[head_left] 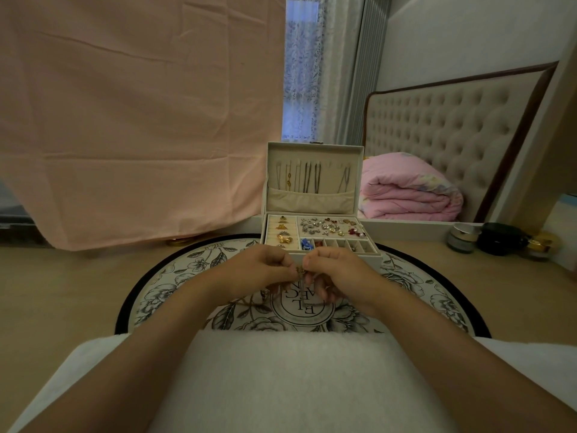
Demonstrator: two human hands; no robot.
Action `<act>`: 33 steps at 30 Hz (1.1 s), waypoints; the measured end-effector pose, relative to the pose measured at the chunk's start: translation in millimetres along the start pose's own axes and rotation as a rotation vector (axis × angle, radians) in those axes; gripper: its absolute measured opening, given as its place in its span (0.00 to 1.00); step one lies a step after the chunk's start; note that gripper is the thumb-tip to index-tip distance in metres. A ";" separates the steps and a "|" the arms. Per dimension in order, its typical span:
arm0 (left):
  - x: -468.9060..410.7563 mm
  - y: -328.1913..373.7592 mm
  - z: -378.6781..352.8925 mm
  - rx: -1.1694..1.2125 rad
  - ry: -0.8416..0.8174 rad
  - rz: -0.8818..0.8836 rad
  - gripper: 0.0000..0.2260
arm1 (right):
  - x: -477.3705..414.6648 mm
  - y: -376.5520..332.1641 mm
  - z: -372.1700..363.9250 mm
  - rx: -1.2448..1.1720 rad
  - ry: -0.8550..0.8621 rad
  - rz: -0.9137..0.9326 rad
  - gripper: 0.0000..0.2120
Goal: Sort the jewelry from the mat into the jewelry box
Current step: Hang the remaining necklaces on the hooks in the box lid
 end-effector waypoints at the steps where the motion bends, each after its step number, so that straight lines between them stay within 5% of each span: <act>1: 0.0 -0.4 1.3 0.026 0.006 0.004 0.06 | 0.1 -0.8 1.2 0.003 0.008 0.000 0.08; 6: -1.1 -3.1 4.3 -0.032 0.058 -0.002 0.09 | 3.4 -3.0 3.8 0.175 -0.037 0.049 0.06; 18: 0.5 2.7 6.6 -0.018 0.241 -0.004 0.03 | 0.7 -3.2 4.9 0.099 -0.003 0.069 0.10; 26: -1.6 -3.3 -4.8 0.022 0.180 0.068 0.08 | 1.4 -9.2 0.6 0.349 -0.047 0.226 0.05; 33: 0.6 -0.5 -8.3 -0.118 0.062 -0.005 0.05 | 1.3 -3.3 4.9 0.111 -0.030 0.087 0.11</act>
Point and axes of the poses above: each hand's wrist, its own x-axis away from the middle knuckle, its own z-axis out of the back of the hand, y = z × x, the point moved 5 cm from there along -x, towards the middle knuckle, and after that the axes turned 14 degrees about y, right-handed, at the moved point
